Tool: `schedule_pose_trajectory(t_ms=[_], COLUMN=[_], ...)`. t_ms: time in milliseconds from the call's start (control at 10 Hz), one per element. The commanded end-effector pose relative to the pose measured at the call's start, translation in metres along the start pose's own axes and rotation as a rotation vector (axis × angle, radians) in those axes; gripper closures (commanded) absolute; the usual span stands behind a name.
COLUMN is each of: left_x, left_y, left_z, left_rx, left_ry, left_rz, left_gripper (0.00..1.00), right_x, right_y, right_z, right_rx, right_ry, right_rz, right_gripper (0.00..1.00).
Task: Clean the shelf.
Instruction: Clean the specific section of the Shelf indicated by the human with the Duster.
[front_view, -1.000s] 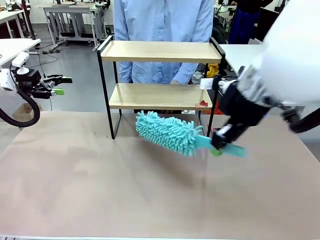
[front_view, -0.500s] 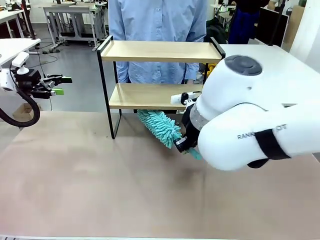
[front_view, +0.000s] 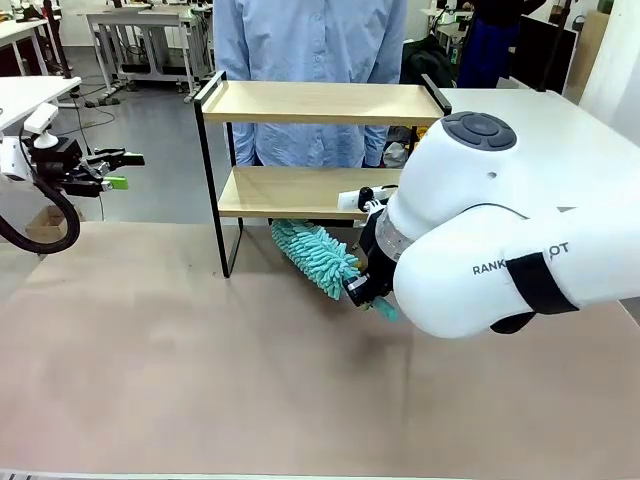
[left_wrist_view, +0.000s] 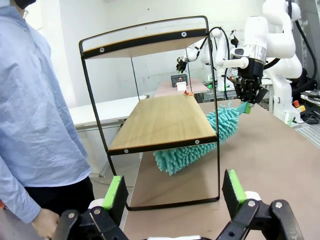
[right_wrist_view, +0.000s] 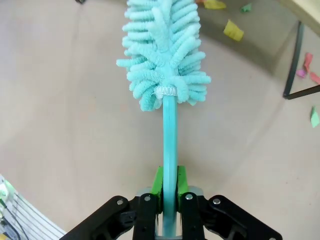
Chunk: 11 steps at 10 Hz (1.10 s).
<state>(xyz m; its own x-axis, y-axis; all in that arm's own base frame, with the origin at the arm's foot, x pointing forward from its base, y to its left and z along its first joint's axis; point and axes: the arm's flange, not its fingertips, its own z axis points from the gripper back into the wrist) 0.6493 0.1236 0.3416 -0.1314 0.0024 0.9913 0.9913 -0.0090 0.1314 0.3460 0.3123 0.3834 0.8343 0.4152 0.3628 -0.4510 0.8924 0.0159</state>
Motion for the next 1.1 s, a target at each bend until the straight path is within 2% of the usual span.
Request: schedule_pose_trajectory(t_ms=[0,100,300,400,700,1000], left_x=[0.003,0.003,0.003,0.003,0.003,0.003], left_y=[-0.002,-0.002,-0.002,-0.002,-0.002,-0.002], left_z=[0.000,0.000,0.000,0.000,0.000,0.000], left_rx=[-0.007,-0.007,-0.007,-0.007,-0.007,-0.007], left_ry=[0.007,0.007,0.007,0.007,0.007,0.007], left_rz=[-0.008,-0.008,-0.008,-0.008,-0.008,-0.008], left_gripper=[0.00,0.00,0.00,0.00,0.00,0.00], right_x=[0.028,0.044,0.067,0.080,0.107,0.116], right_y=[0.044,0.062,0.084,0.091,0.118,0.139], right_z=[-0.005,-0.011,-0.027,-0.040,-0.088,-0.102], right_rx=[-0.108,-0.153,-0.164,-0.153,-0.083,-0.056], right_ry=[-0.018,-0.017,-0.034,-0.068,-0.108,-0.194], right_rz=[-0.079,-0.130,-0.192,-0.246,-0.298,-0.368], right_gripper=[0.87,0.87,0.87,0.87,0.87,0.87])
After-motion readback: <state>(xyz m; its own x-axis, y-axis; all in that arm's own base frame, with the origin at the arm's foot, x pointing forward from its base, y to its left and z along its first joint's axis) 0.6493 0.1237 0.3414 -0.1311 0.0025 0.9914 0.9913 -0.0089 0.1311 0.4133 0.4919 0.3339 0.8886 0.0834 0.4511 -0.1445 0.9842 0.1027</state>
